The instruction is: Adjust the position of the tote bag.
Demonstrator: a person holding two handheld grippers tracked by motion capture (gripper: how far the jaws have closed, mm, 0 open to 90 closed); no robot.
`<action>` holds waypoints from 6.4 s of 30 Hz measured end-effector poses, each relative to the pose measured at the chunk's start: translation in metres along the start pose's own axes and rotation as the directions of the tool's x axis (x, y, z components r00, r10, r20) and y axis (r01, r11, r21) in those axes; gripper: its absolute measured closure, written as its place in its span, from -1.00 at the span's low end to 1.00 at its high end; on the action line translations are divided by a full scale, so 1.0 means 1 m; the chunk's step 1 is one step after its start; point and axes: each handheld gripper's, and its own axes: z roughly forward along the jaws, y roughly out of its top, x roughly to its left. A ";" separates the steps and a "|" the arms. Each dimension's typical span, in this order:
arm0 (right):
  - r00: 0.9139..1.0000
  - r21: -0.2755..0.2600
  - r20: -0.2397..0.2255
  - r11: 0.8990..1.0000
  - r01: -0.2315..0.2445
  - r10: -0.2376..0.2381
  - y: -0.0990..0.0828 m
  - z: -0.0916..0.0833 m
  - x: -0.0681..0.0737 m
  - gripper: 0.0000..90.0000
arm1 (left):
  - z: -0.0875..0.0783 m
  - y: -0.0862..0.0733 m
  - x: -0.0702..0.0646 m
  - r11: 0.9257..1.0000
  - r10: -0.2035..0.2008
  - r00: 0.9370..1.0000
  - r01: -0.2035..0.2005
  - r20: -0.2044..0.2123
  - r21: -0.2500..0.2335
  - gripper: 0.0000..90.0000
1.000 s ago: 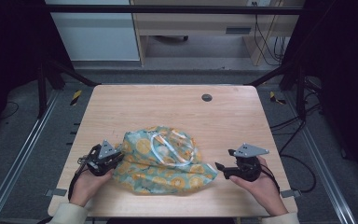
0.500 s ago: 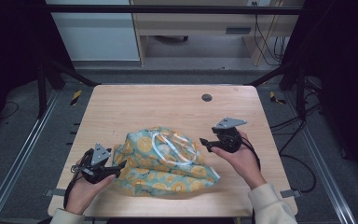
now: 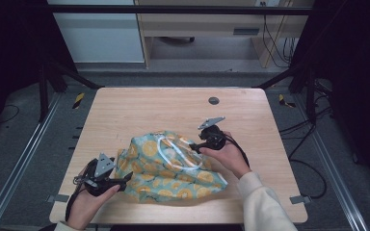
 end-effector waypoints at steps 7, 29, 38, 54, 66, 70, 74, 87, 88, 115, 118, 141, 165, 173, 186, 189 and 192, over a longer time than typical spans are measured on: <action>1.000 0.068 -0.025 0.998 0.016 -0.015 -0.004 0.014 0.003 0.77 | 0.001 0.000 0.000 1.000 0.007 1.000 -0.007 0.002 0.007 -0.65; 0.997 -0.256 -0.014 0.964 0.067 -0.074 0.017 -0.076 0.036 1.00 | 0.001 -0.002 0.009 0.999 -0.037 0.999 0.037 -0.005 0.003 -0.71; 0.987 -0.321 -0.056 0.939 0.127 -0.152 0.030 -0.092 0.072 1.00 | -0.001 -0.002 0.011 0.999 -0.048 0.999 0.048 -0.021 0.001 -0.70; 0.947 -0.326 -0.156 0.919 0.221 -0.282 0.028 -0.079 0.139 0.99 | -0.010 0.004 0.023 0.991 -0.119 0.992 0.116 -0.043 -0.062 -0.56; 0.925 -0.272 -0.209 0.927 0.258 -0.318 -0.001 -0.058 0.164 0.98 | -0.023 0.043 0.007 0.989 -0.073 0.997 0.077 0.038 -0.125 -0.53; 0.925 -0.249 -0.224 0.936 0.251 -0.307 -0.012 -0.049 0.165 0.97 | -0.022 0.066 -0.003 0.990 -0.034 0.996 0.044 0.081 -0.134 -0.52; 0.919 -0.231 -0.235 0.937 0.262 -0.315 -0.018 -0.043 0.166 0.95 | -0.015 0.084 -0.017 0.988 -0.001 0.990 0.023 0.144 -0.154 -0.52; 0.919 -0.211 -0.254 0.945 0.250 -0.300 -0.027 -0.036 0.167 0.91 | 0.009 0.076 -0.036 0.994 0.085 0.981 -0.071 0.174 -0.088 0.38; 0.920 -0.211 -0.254 0.945 0.248 -0.298 -0.027 -0.036 0.167 0.90 | 0.006 0.073 -0.036 0.992 0.089 0.982 -0.073 0.166 -0.103 0.50; 0.971 -0.212 -0.160 0.967 0.143 -0.179 -0.036 -0.069 0.132 -0.13 | -0.008 -0.002 -0.033 0.975 0.199 0.932 -0.220 0.302 0.036 0.94; 0.974 -0.212 -0.155 0.969 0.129 -0.164 -0.035 -0.074 0.125 -0.21 | -0.005 -0.002 -0.033 0.972 0.207 0.935 -0.230 0.288 0.051 0.94; 0.985 -0.102 -0.055 0.983 0.154 -0.161 -0.021 -0.047 0.098 0.16 | 0.001 -0.003 -0.038 0.964 0.236 0.931 -0.261 0.279 0.057 0.94; 0.981 -0.211 -0.025 0.960 0.183 -0.193 0.026 -0.069 0.085 1.00 | 0.000 0.012 -0.042 0.967 0.255 0.948 -0.250 0.192 -0.048 0.97; 0.984 -0.188 -0.021 0.967 0.169 -0.176 0.044 -0.058 0.076 1.00 | 0.003 0.010 -0.038 0.971 0.237 0.955 -0.238 0.175 -0.019 0.97; 0.985 -0.194 -0.025 0.967 0.162 -0.170 0.060 -0.052 0.073 1.00 | 0.000 0.011 -0.036 0.980 0.199 0.968 -0.195 0.152 -0.042 0.97; 0.986 -0.197 -0.023 0.968 0.158 -0.165 0.062 -0.052 0.071 1.00 | 0.000 0.011 -0.035 0.980 0.196 0.969 -0.190 0.151 -0.050 0.97; 0.988 -0.196 -0.018 0.969 0.150 -0.157 0.062 -0.050 0.068 1.00 | -0.001 0.012 -0.037 0.981 0.193 0.971 -0.186 0.145 -0.061 0.97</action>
